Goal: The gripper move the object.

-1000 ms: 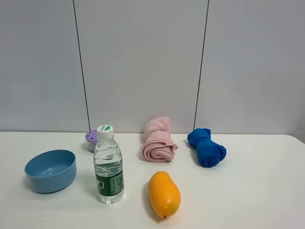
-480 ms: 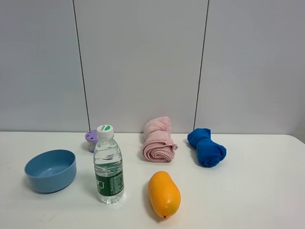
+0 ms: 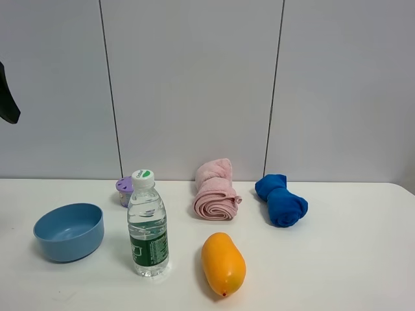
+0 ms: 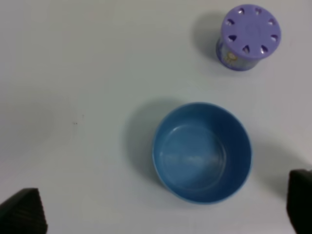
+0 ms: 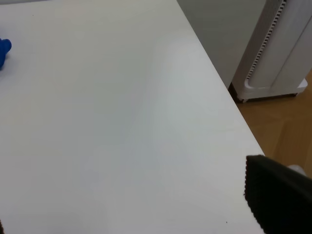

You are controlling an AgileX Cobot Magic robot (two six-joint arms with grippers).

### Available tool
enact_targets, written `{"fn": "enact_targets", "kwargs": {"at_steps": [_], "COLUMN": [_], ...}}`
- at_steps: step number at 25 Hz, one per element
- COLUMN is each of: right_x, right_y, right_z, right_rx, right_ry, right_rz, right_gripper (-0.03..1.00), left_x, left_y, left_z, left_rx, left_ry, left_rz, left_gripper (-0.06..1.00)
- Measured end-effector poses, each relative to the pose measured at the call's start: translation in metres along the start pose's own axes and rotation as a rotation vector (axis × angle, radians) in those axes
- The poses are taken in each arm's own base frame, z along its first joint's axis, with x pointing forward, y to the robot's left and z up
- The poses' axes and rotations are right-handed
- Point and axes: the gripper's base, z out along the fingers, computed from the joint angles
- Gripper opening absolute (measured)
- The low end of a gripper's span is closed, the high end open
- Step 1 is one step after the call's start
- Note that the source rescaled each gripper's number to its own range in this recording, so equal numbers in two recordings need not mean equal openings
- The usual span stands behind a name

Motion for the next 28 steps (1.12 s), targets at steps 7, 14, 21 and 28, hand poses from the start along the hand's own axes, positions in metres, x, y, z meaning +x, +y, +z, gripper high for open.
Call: {"fn": "enact_targets", "kwargs": {"at_steps": [7,14,21,28], "right_x": [0.0,0.0,0.0,0.0], "right_y": [0.0,0.0,0.0,0.0], "right_z": [0.0,0.0,0.0,0.0], "right_rx": [0.0,0.0,0.0,0.0], "right_ry": [0.0,0.0,0.0,0.0], "right_rz": [0.0,0.0,0.0,0.0], "right_gripper": [1.0,1.0,1.0,1.0], "left_x": [-0.006,0.008,0.022,0.036], "left_y": [0.003,0.008,0.013,0.018], "left_z": [0.05,0.111,0.157,0.186], "left_rx": [-0.023,-0.033,-0.046,-0.062], "left_ry": [0.103,0.228,0.287,0.328], "left_rz": [0.055,0.074,0.128,0.163], "left_gripper": [1.0,1.0,1.0,1.0]}}
